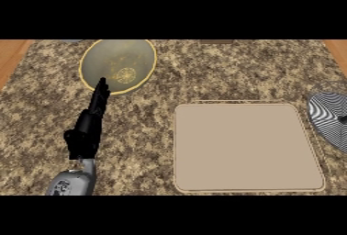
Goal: Pick the pear from the tray and place it in the tiered basket
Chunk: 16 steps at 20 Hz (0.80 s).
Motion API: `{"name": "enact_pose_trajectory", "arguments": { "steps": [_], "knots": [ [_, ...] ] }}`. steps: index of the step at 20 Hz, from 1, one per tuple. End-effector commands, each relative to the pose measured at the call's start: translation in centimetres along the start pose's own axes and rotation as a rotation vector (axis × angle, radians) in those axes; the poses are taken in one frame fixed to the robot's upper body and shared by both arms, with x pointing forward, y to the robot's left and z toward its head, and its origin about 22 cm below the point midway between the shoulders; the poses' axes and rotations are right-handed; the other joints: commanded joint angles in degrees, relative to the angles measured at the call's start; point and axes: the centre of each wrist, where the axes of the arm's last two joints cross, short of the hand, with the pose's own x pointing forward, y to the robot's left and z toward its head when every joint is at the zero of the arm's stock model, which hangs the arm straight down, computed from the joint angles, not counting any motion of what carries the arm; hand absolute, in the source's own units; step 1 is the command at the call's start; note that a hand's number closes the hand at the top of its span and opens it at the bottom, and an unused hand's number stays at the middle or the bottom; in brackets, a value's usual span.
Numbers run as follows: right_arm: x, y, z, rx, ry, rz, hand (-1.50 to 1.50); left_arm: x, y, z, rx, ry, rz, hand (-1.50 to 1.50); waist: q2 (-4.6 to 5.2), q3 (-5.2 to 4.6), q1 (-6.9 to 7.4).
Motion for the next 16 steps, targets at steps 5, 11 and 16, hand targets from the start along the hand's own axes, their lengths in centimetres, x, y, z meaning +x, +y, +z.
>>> {"name": "enact_pose_trajectory", "arguments": {
  "steps": [5,11,16],
  "knots": [
    [-6.6,-9.5,1.3,-0.145,0.157,-0.224,-1.50,0.0,1.3,-0.2,0.013,0.016,-0.003,0.00,-0.12,0.07,-1.17],
    [-15.0,-13.6,5.1,-0.147,0.162,-0.344,-1.50,0.2,0.9,0.1,0.030,0.006,-0.016,0.00,-0.17,0.16,-1.99],
    [-20.9,-16.6,10.2,-0.115,0.154,-0.353,-1.50,-0.2,2.4,1.4,0.054,0.003,0.001,0.00,-0.44,0.22,-2.65]
  ]
}}
